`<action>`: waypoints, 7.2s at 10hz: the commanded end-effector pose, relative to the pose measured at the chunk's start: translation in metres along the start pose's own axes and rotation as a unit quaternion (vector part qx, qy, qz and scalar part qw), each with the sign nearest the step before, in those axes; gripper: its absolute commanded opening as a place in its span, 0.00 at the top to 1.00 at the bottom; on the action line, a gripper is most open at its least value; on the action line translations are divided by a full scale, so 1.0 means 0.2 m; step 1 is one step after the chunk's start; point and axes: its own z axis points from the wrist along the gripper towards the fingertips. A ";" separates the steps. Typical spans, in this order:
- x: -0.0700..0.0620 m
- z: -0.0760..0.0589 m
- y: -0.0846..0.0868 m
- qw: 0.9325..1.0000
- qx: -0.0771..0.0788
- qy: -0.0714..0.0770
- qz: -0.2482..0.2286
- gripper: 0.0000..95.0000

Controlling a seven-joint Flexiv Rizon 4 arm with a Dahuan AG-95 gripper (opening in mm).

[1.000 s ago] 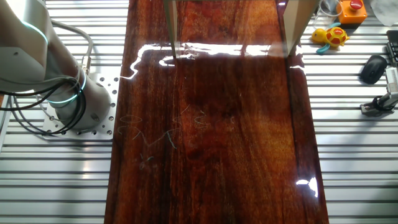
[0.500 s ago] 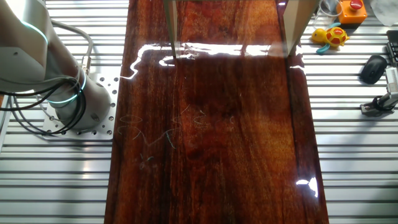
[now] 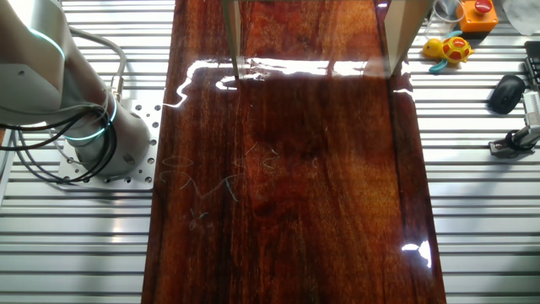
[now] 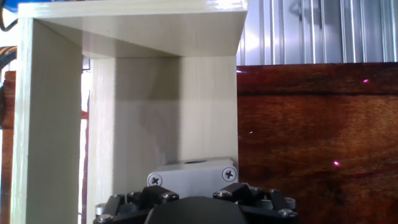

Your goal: Take the object down from the shelf

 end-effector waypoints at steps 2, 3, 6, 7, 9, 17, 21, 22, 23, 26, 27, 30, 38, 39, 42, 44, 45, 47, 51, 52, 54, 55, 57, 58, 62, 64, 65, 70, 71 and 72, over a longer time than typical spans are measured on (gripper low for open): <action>0.00 -0.01 0.00 1.000 0.000 0.005 -0.003 1.00; 0.00 -0.03 0.00 1.000 -0.001 0.006 -0.008 1.00; 0.01 -0.11 -0.05 0.999 -0.005 0.015 -0.030 1.00; 0.01 -0.15 -0.09 0.999 -0.006 0.020 -0.040 1.00; 0.00 -0.19 -0.20 0.997 -0.009 0.022 -0.071 1.00; -0.02 -0.18 -0.30 0.998 0.010 0.016 -0.064 1.00; -0.06 -0.12 -0.52 0.994 -0.009 0.011 -0.108 1.00; -0.07 -0.10 -0.59 0.992 -0.009 0.011 -0.127 1.00; -0.08 -0.08 -0.65 0.990 -0.010 0.010 -0.143 1.00; -0.07 -0.05 -0.68 0.987 -0.011 0.015 -0.157 1.00; -0.07 -0.05 -0.68 0.991 -0.005 0.017 -0.136 1.00; -0.07 -0.05 -0.68 0.995 0.006 0.017 -0.101 1.00; -0.06 0.17 -1.01 0.986 0.014 0.032 -0.161 1.00; -0.06 0.17 -1.01 0.987 0.016 0.037 -0.153 1.00; -0.06 0.20 -1.02 0.989 0.032 0.046 -0.139 1.00; -0.07 0.34 -1.07 0.989 0.029 0.043 -0.139 1.00; -0.07 0.42 -1.10 0.989 0.029 0.038 -0.141 1.00; -0.06 0.54 -1.13 0.988 0.027 0.020 -0.152 1.00; -0.05 0.56 -1.13 0.986 0.023 0.021 -0.167 1.00; -0.05 0.56 -1.13 0.986 0.027 0.025 -0.163 1.00; -0.05 0.56 -1.14 0.987 0.025 0.025 -0.159 1.00; -0.06 0.62 -1.19 0.987 0.022 0.023 -0.160 1.00; -0.05 0.73 -1.28 0.986 0.012 0.012 -0.164 1.00; -0.05 0.76 -1.30 0.986 0.009 0.009 -0.166 1.00; -0.04 0.79 -1.33 0.987 0.010 0.007 -0.157 1.00; -0.04 0.79 -1.33 0.990 0.019 0.016 -0.140 1.00; -0.04 0.79 -1.33 0.992 0.022 0.018 -0.121 1.00; -0.05 0.98 -1.41 0.996 0.017 -0.011 -0.086 1.00; -0.05 1.02 -1.42 0.996 0.018 -0.012 -0.081 1.00; -0.05 1.03 -1.42 0.997 0.019 -0.009 -0.076 1.00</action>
